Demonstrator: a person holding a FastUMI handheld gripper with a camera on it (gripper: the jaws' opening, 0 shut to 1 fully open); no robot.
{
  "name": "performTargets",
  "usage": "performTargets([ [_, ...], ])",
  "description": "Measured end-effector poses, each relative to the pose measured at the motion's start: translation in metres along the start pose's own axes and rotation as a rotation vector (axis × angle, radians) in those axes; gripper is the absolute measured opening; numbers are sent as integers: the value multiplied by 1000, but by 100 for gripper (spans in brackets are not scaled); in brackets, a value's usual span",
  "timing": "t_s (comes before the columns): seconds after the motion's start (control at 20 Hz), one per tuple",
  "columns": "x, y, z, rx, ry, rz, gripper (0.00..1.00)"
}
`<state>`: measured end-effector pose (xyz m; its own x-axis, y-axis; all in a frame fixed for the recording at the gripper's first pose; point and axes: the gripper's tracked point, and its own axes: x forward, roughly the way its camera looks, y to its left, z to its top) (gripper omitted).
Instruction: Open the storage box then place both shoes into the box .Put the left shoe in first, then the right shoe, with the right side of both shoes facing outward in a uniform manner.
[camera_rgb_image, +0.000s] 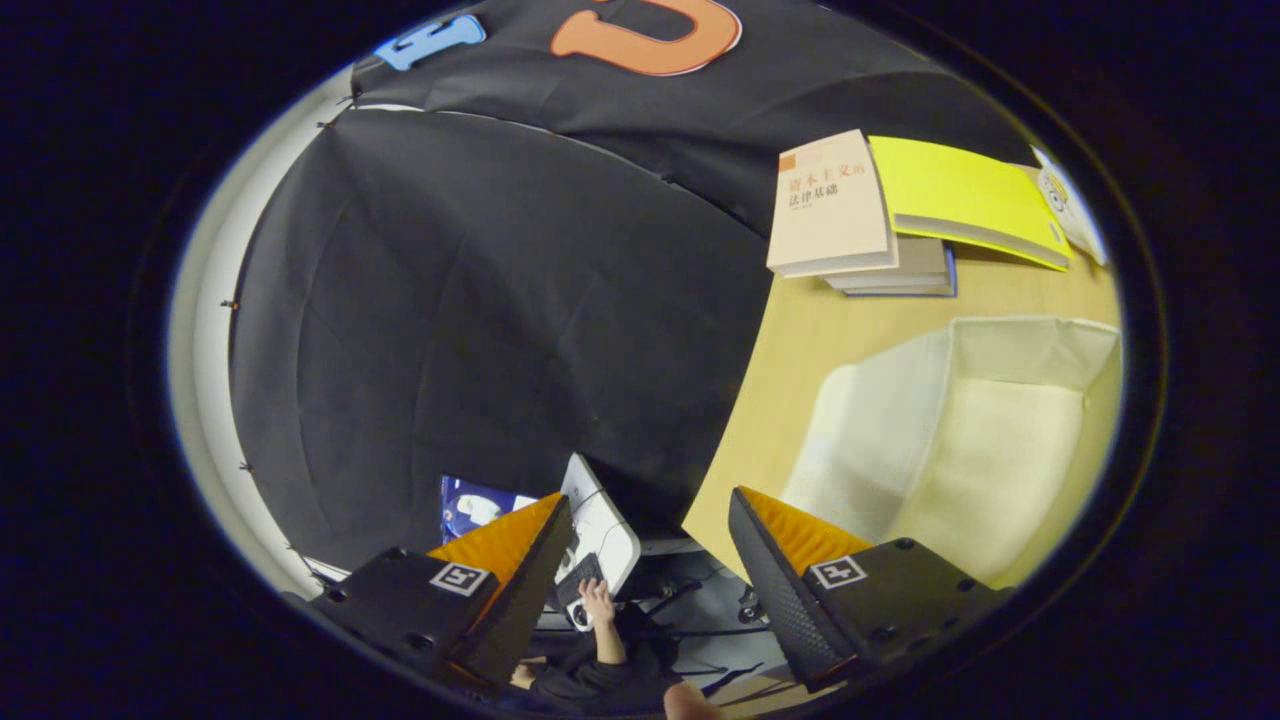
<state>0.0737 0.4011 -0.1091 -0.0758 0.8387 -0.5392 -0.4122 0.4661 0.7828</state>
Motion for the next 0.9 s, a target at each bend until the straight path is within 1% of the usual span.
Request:
performTargets([
  [0.15, -16, -16, 4, 25, -39, -32, 100],
  [0.2, -22, -26, 5, 16, -52, -62, 100],
  [0.4, -71, -70, 4, -56, -112, -239, 100],
  [0.5, -101, -87, 5, -55, -151, -288, 100],
  [0.7, -158, -133, -4, 1, -211, -373, 100],
  [0.9, -208, -194, -31, -23, -201, -519, 100],
])
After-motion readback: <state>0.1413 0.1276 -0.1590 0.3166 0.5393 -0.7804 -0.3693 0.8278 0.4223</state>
